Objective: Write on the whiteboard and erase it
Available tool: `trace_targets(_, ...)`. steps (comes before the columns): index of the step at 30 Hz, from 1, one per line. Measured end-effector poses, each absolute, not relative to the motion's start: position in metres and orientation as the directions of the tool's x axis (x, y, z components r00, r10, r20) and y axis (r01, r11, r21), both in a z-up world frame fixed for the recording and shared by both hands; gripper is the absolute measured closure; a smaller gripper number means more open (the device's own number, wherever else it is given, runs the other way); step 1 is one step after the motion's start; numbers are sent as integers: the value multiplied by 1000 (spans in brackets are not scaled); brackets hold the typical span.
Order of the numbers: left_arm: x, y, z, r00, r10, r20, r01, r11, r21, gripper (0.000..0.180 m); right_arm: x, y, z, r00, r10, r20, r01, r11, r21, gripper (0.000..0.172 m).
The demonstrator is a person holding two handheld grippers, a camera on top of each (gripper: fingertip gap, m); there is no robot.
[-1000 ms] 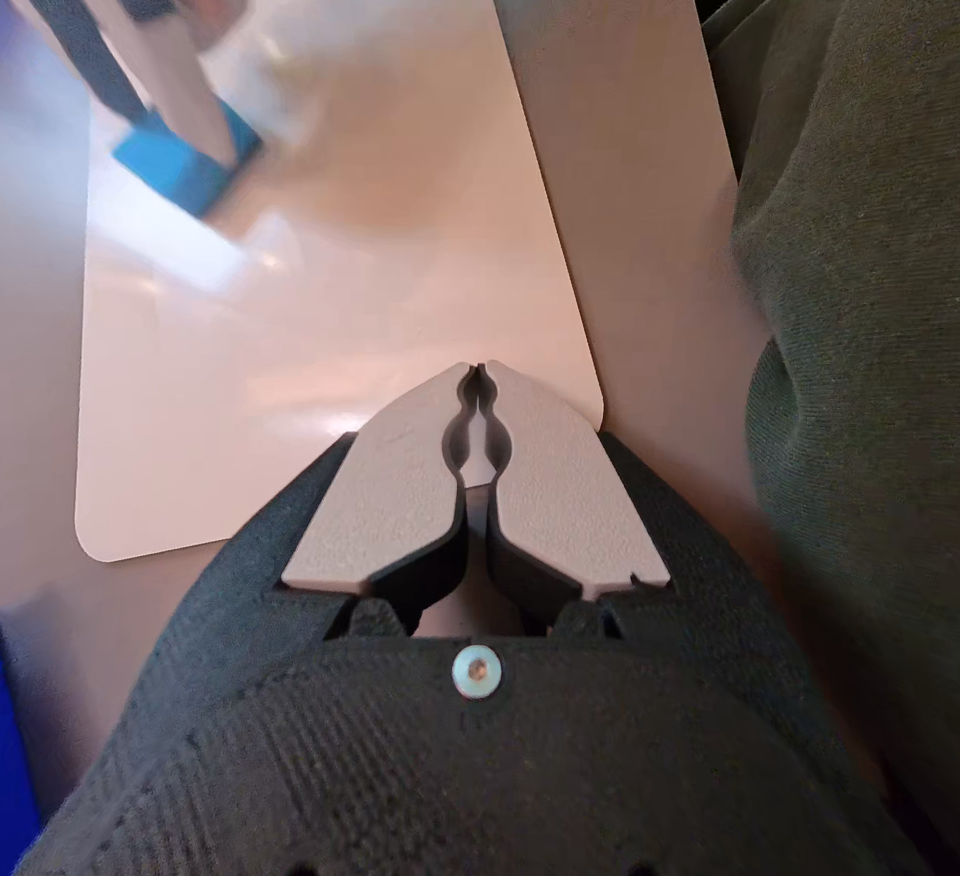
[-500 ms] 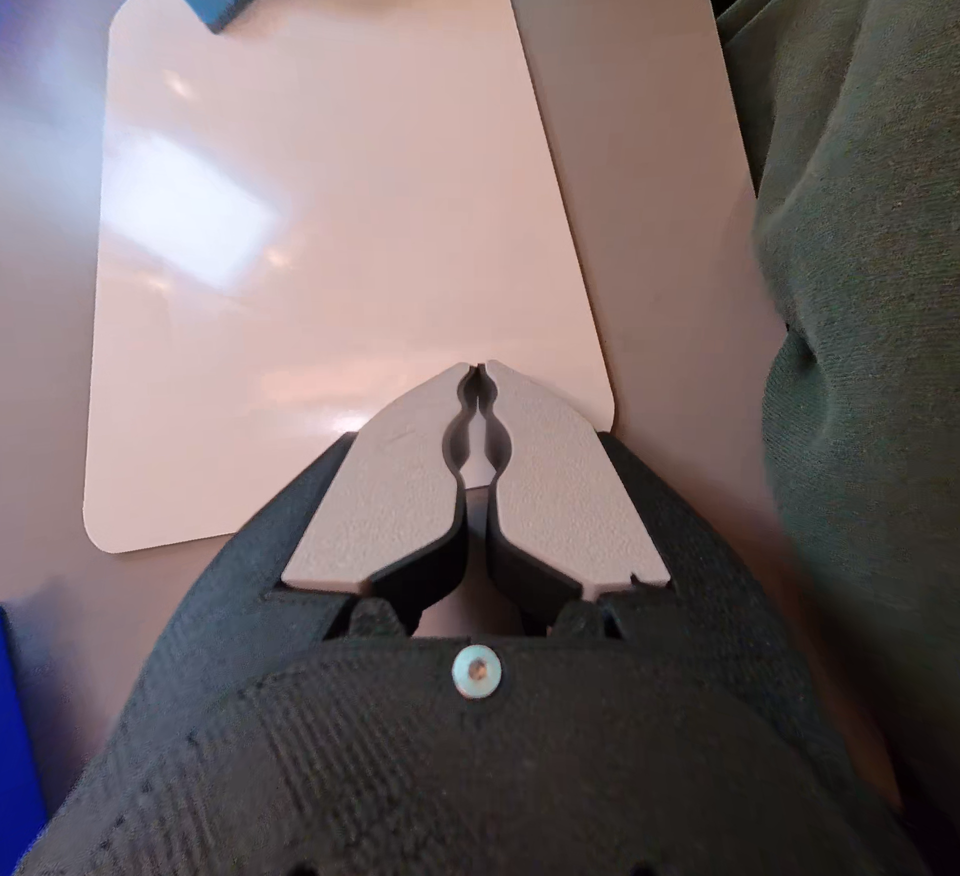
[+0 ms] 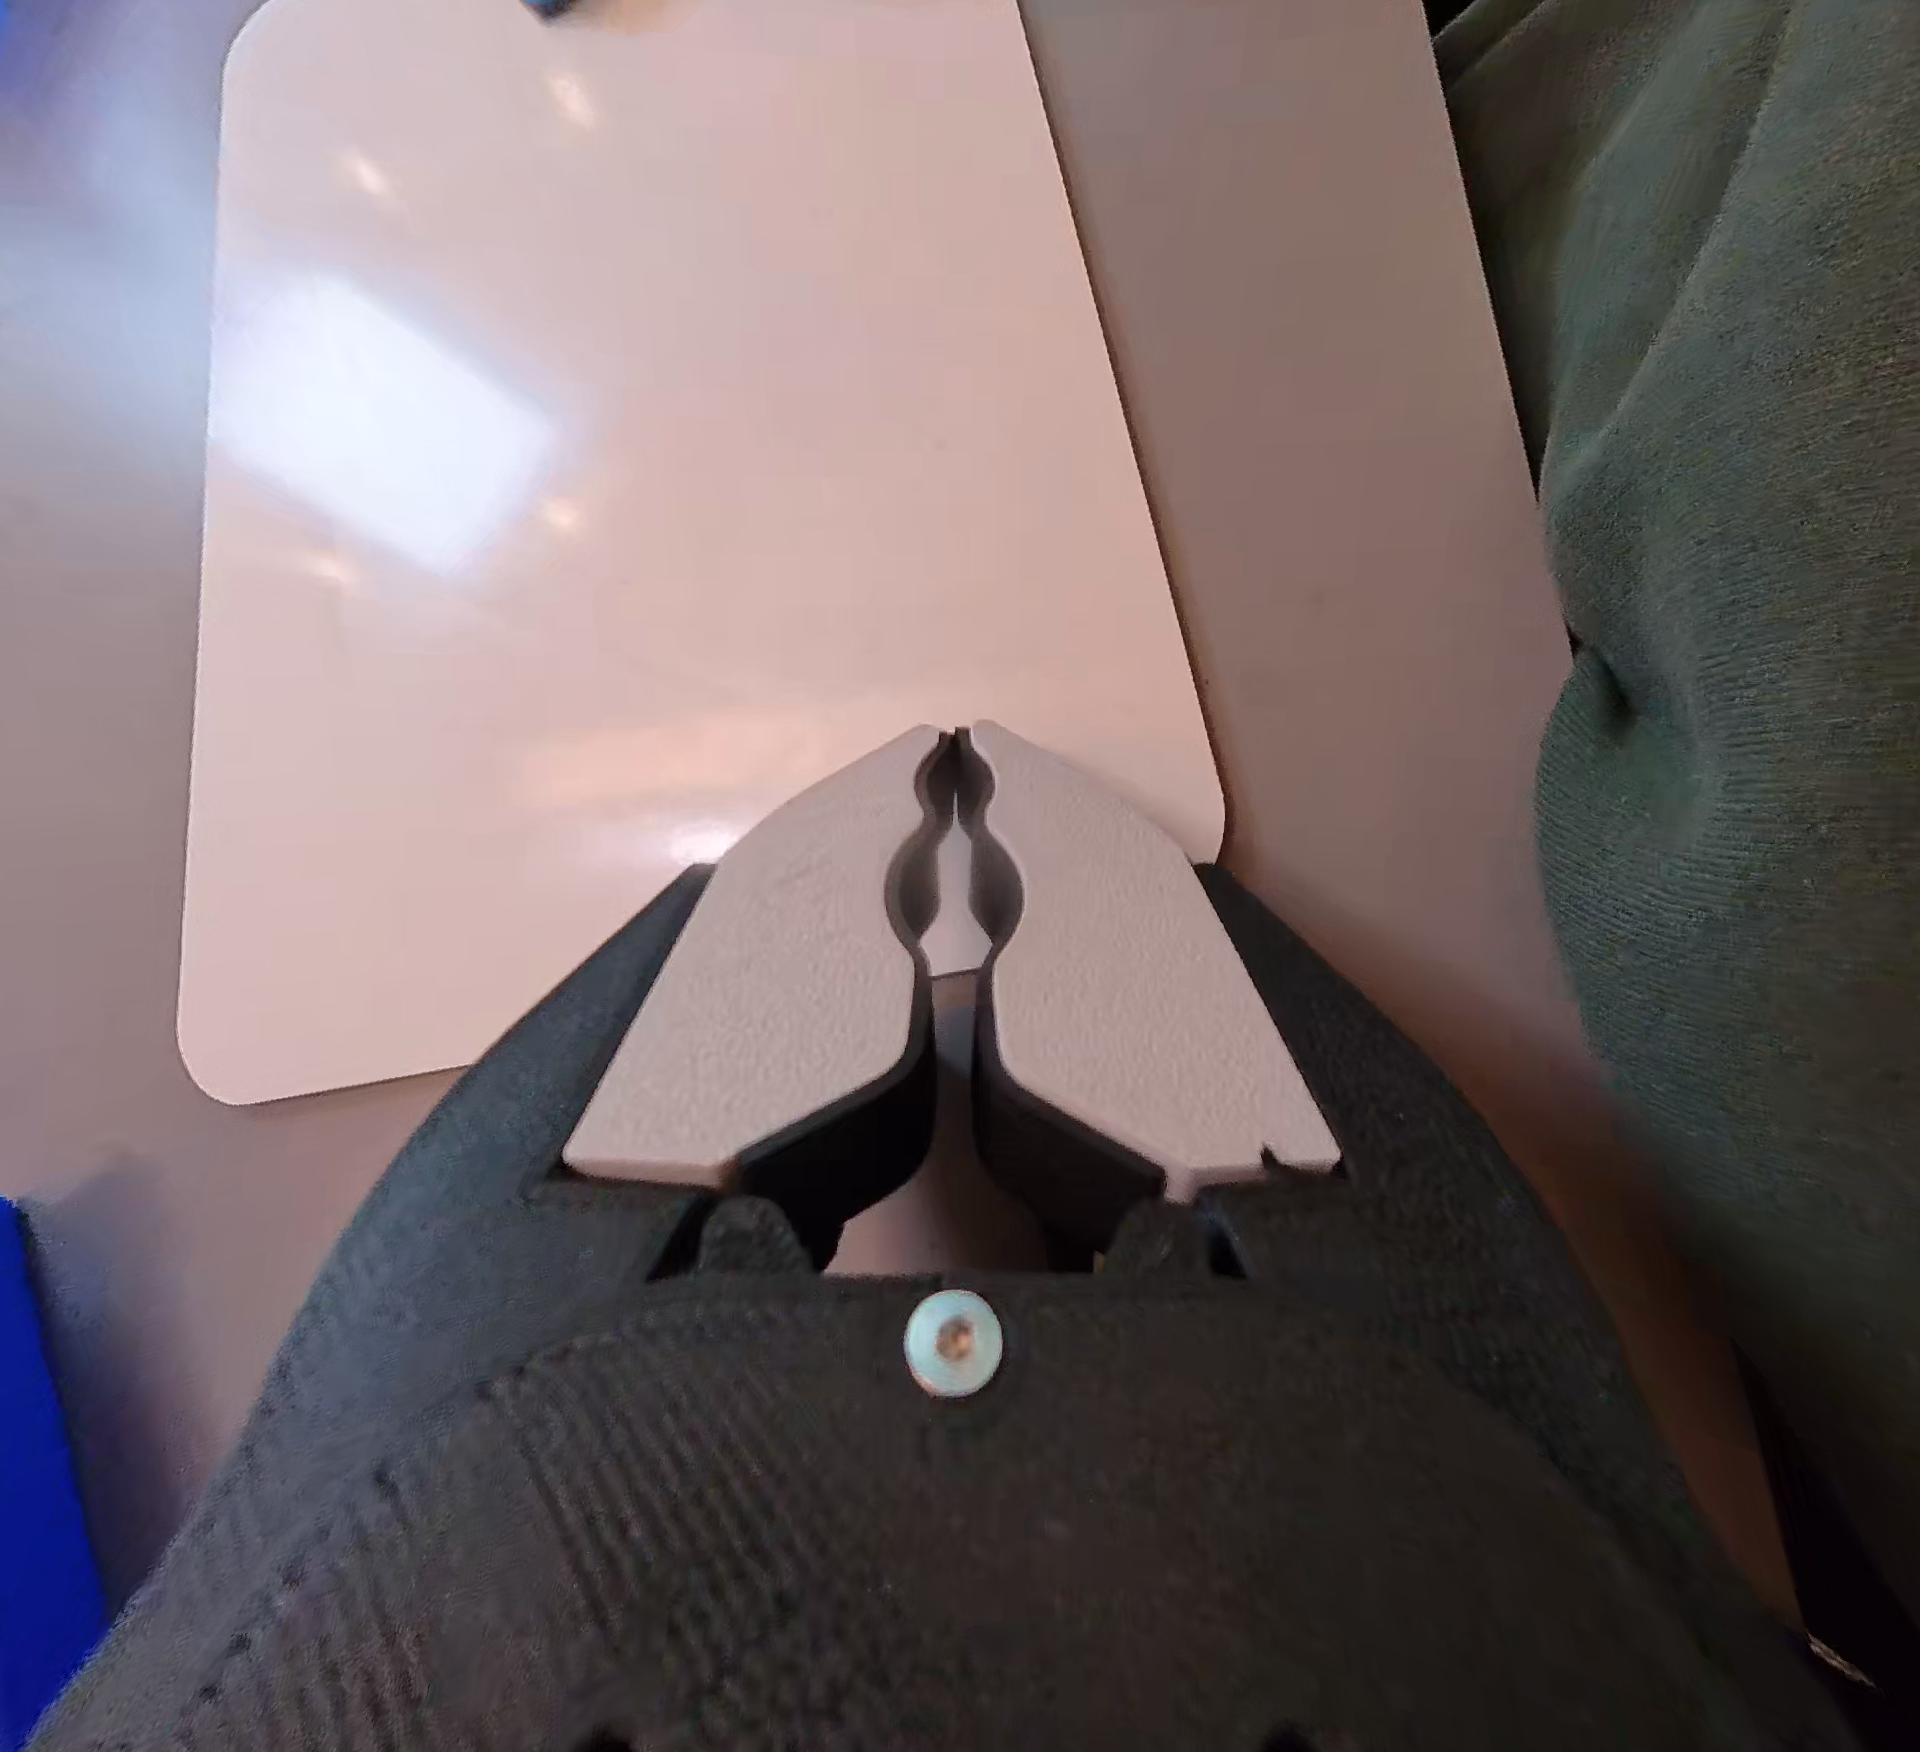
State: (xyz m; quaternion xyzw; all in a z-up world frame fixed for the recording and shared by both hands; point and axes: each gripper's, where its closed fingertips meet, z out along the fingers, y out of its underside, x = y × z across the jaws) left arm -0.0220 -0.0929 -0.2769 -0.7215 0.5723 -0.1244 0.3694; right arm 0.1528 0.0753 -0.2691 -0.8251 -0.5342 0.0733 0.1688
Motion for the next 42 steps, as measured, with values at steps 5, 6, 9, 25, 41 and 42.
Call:
trace_targets(5,-21,-92,-277,312,-919,-241,-732,-71,-678,180,36,-59,-268,-19,999,40,915,34,-402,123)
trace_targets(6,-21,-92,-277,311,-918,-245,-733,-67,-677,180,25,-76,-268,-75,996,39,907,85,-412,123)
trace_targets(9,-21,-93,-277,305,-919,-250,-734,-60,-676,180,30,-49,-269,2,1000,9,897,2,-441,123)
trace_targets(25,-22,-93,-277,318,-928,-193,-702,-94,-706,180,182,163,-224,595,803,-49,522,-431,-736,122)
trace_targets(41,-58,-53,-261,484,-851,-204,-598,-151,-787,169,47,249,-232,568,815,-118,472,-440,-764,121)
trace_targets(42,-59,-53,-261,488,-849,-202,-602,-160,-782,167,43,252,-241,585,808,-62,526,-437,-730,121)
